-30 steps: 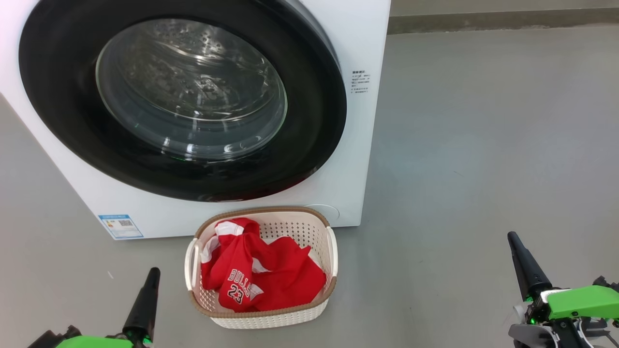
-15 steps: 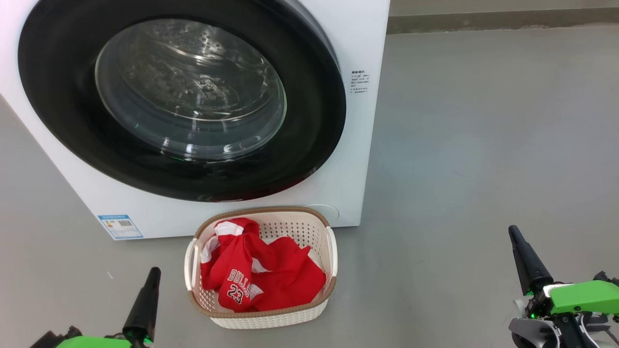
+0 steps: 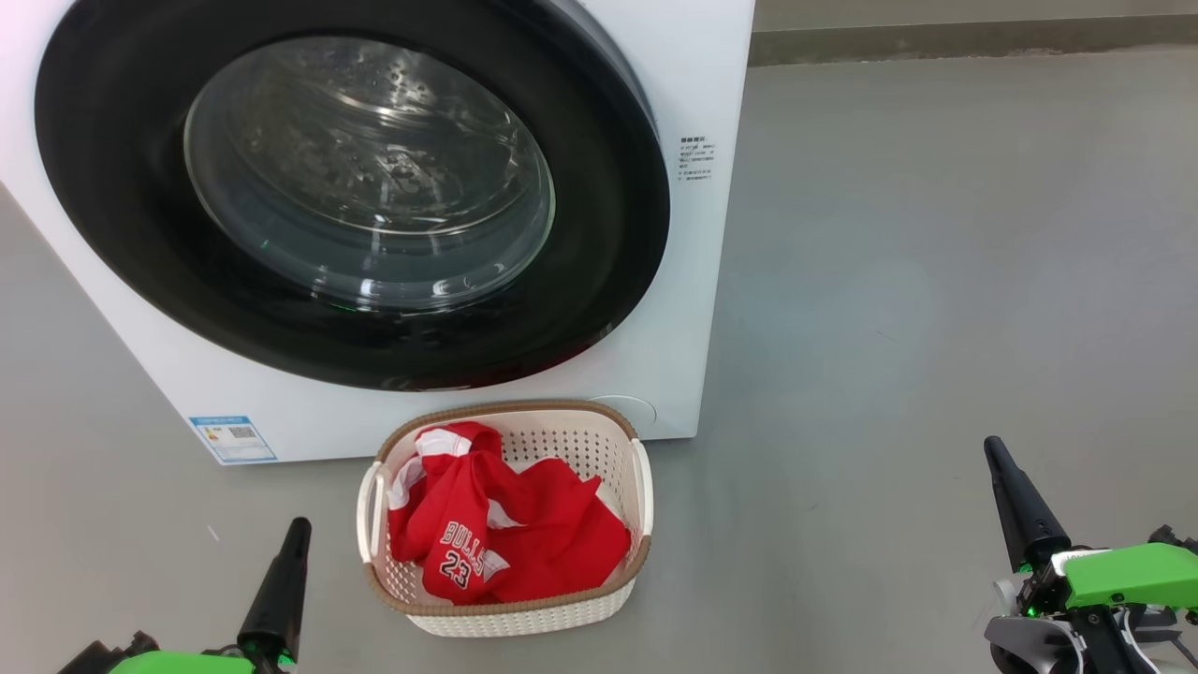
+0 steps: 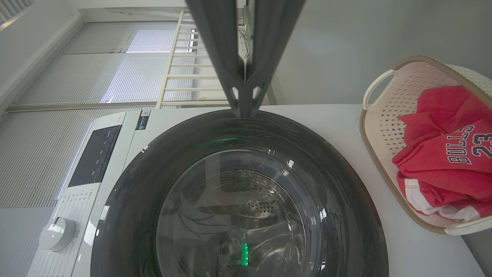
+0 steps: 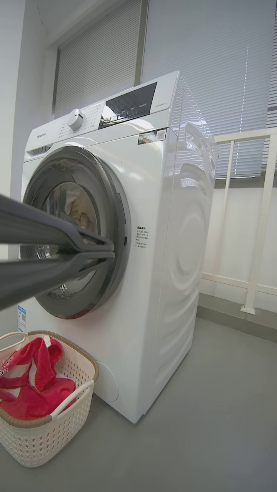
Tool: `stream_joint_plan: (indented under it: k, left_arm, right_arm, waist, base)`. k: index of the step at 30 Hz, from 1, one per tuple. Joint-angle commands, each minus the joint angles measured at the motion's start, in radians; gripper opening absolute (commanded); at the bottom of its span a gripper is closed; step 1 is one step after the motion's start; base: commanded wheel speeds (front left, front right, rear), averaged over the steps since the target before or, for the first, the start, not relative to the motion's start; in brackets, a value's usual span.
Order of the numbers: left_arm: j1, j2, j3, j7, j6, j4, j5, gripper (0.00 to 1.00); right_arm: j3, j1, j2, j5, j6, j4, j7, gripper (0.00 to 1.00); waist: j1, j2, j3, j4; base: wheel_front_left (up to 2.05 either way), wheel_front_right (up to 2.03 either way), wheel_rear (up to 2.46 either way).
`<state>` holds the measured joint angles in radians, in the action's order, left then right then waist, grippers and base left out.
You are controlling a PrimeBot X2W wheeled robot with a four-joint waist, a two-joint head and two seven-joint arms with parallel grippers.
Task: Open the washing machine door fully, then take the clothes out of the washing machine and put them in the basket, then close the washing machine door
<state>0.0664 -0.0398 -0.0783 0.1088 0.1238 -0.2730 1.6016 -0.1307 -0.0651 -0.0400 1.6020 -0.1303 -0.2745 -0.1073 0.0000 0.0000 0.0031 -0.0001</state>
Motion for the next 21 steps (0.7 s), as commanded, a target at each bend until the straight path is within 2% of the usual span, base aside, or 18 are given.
stream_joint_plan:
  k: [1,21]
  left_arm:
    - [0.042,-0.010,-0.036,0.005,0.007,0.028,0.007,0.00]
    - [0.042,-0.010,-0.036,0.005,0.007,0.028,0.007,0.00]
  right_arm:
    - [0.017,-0.043,-0.010,0.006,0.000,0.030,-0.006,0.00]
    - [0.017,-0.043,-0.010,0.007,0.000,0.030,-0.006,0.00]
  waist:
    - [0.0000,0.0000,0.000,0.000]
    - [0.0000,0.0000,0.000,0.000]
  base:
    - [0.00,0.00,0.00]
    - [0.00,0.00,0.00]
